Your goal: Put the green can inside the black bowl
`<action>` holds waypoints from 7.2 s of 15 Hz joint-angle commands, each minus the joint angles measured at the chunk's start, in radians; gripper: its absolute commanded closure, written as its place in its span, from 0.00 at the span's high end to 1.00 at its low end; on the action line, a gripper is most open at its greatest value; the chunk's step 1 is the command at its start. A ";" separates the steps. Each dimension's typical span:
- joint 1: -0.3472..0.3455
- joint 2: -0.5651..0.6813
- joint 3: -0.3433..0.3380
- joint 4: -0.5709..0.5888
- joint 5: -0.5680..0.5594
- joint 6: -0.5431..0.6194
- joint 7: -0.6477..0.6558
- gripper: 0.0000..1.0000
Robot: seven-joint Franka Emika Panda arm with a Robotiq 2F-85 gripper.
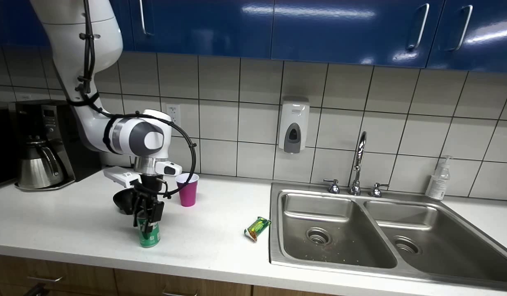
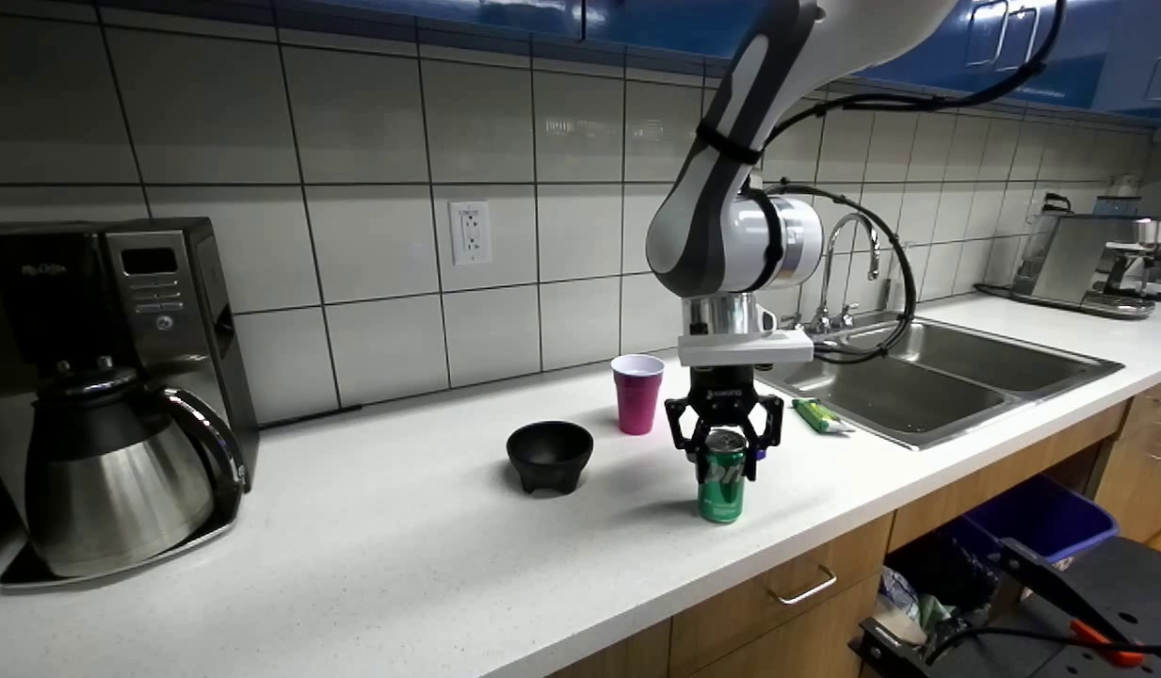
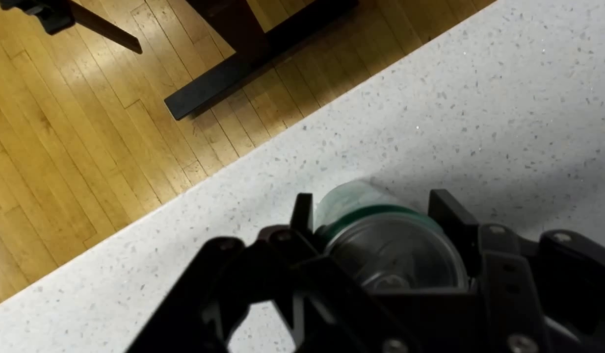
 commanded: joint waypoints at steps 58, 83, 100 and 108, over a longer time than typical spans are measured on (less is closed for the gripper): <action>0.222 0.094 0.062 0.459 -0.066 -0.221 0.011 0.37; 0.233 0.204 0.038 0.601 -0.062 -0.321 0.029 0.37; 0.229 0.212 0.045 0.628 -0.055 -0.323 0.030 1.00; 0.207 0.089 0.061 0.457 -0.033 -0.250 -0.019 1.00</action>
